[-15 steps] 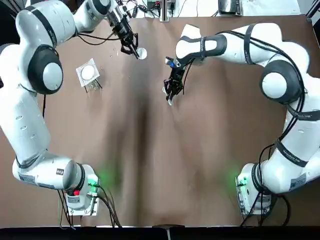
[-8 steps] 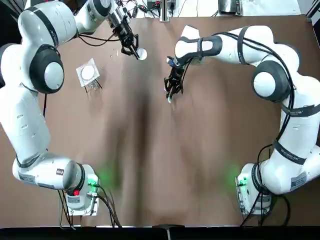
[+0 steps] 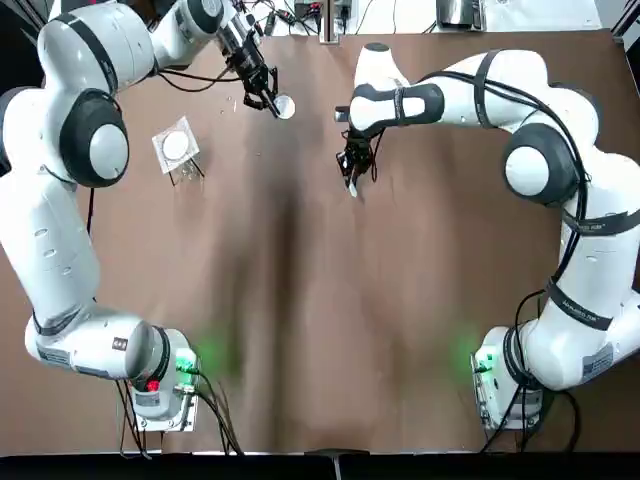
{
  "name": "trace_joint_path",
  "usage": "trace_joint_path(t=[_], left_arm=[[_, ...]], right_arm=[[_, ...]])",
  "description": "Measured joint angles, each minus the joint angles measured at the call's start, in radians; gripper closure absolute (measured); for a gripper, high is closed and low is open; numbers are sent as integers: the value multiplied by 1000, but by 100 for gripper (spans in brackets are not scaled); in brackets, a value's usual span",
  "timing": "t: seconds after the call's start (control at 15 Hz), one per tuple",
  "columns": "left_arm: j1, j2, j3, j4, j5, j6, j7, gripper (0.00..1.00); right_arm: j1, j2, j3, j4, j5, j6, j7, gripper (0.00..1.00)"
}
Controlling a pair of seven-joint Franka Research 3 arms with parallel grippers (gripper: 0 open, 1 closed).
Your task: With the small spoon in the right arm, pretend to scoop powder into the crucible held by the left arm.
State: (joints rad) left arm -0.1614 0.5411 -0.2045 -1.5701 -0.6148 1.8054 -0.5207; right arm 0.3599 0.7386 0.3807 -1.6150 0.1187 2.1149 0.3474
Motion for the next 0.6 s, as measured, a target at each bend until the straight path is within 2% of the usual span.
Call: trace_joint_path(t=[0.4,0.53,0.6], left_arm=[[-34,6,-1,0,0,54,-8,94],[-49,9,-1,0,0,67,-21,94],[-67,12,-2,0,0,93,-34,94]], right_arm=[[-3,-83,-1,64,-2,-10,78,79],[-4,-112,2,94,36,-37,101,79],[-5,-147,2,115,97,-85,109,79]])
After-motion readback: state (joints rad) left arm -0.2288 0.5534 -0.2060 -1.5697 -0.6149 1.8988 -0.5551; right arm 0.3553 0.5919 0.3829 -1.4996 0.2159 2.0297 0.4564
